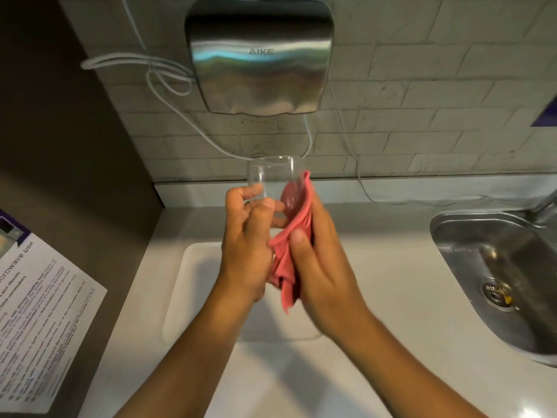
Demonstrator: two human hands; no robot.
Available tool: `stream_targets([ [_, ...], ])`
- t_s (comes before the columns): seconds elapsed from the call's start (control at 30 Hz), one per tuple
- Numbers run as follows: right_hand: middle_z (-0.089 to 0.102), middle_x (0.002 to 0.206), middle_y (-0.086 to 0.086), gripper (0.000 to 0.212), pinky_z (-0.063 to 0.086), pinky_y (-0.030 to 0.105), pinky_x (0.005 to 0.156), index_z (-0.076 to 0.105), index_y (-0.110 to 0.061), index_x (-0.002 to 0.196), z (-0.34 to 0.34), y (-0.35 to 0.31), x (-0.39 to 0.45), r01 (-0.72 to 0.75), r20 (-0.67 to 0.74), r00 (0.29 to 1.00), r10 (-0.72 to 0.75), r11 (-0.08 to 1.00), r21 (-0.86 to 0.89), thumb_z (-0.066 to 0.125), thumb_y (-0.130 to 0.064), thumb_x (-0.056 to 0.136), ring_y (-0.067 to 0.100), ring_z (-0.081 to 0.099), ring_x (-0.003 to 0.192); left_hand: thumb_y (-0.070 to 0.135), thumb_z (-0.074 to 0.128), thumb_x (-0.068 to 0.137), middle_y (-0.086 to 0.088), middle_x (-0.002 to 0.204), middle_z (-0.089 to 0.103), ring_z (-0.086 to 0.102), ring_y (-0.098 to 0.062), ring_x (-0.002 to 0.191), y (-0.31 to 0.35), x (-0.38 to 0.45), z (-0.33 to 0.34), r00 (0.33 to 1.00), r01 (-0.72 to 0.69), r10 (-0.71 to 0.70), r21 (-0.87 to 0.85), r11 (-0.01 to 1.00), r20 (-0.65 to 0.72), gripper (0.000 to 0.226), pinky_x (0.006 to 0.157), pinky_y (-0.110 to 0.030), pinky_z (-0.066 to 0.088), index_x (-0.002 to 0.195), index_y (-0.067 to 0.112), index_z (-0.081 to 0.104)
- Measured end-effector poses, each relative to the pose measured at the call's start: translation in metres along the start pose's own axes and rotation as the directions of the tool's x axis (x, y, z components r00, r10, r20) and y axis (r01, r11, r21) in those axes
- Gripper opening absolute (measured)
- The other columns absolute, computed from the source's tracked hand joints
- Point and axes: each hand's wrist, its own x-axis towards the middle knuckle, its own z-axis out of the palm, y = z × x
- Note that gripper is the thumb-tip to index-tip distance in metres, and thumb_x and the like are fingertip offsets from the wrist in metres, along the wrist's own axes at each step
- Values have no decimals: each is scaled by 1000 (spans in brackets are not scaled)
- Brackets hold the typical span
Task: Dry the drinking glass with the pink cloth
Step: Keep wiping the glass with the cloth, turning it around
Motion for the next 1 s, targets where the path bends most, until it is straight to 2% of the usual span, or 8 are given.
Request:
stream_targets([
  [0.1, 42, 174, -9, 65, 36, 36, 134, 19, -20, 175, 4, 8, -10, 7, 6, 1000, -6, 998, -62, 39, -25, 113, 1, 42, 160, 54, 60, 77, -3, 104, 73, 77, -10, 84, 1, 3, -2, 999, -6, 6, 1, 1000, 34, 49, 67, -25, 61, 119, 31, 51],
  [0.23, 77, 128, -15, 56, 60, 19, 95, 43, -23, 165, -15, -3, 28, -99, -87, 990, 113, 984, 148, 37, -35, 110, -2, 76, 110, 60, 58, 74, -1, 112, 76, 77, -20, 101, -11, -11, 6, 993, 69, -72, 35, 997, 91, 47, 72, -38, 63, 115, 38, 55],
  [0.3, 71, 145, -14, 58, 54, 26, 113, 38, -21, 168, -16, -10, 32, -62, -95, 993, 73, 991, 120, 38, -32, 111, 1, 68, 134, 59, 58, 74, -14, 116, 75, 75, -32, 104, -10, -12, 8, 994, 90, -89, -18, 996, 60, 40, 68, -38, 59, 109, 40, 58],
  [0.43, 29, 182, -4, 67, 28, 33, 137, 15, -13, 175, 8, 2, -9, 24, 10, 1000, -23, 995, -101, 39, -24, 113, 3, 30, 167, 45, 59, 84, -10, 105, 72, 76, -18, 86, 4, 4, 0, 999, 30, -33, -65, 997, -37, 35, 65, -37, 60, 115, 30, 54],
  [0.63, 58, 164, 2, 64, 50, 62, 121, 31, -25, 172, -3, 3, 16, -59, -106, 992, 70, 993, 105, 39, -43, 111, 26, 61, 149, 54, 60, 81, -7, 112, 75, 79, -15, 95, -3, -12, 3, 997, 47, -52, 84, 995, 57, 40, 72, -35, 65, 117, 39, 53],
  [0.77, 50, 169, -2, 63, 42, 48, 131, 24, -21, 174, -5, -6, 13, -16, -106, 994, 20, 999, 38, 38, -31, 113, 11, 51, 157, 60, 59, 76, -10, 114, 76, 78, -28, 99, 1, -12, 3, 999, 42, -44, 93, 995, 19, 43, 75, -45, 63, 114, 40, 56],
  [0.87, 30, 181, -8, 72, 32, 42, 136, 10, -18, 175, 14, 5, -20, 20, -21, 1000, -21, 997, -77, 35, -39, 112, 7, 32, 167, 45, 59, 85, -14, 117, 70, 79, -10, 85, 9, -1, -3, 1000, -7, 7, 42, 999, 3, 42, 65, -32, 63, 122, 27, 52],
  [1.0, 56, 164, -4, 62, 47, 42, 126, 28, -20, 172, 5, 2, -2, -10, -86, 996, 11, 1000, 16, 38, -35, 112, 11, 56, 151, 58, 57, 83, -1, 110, 75, 78, -6, 89, 2, -9, -2, 997, -33, 21, 162, 986, 77, 51, 71, -27, 64, 125, 31, 49],
])
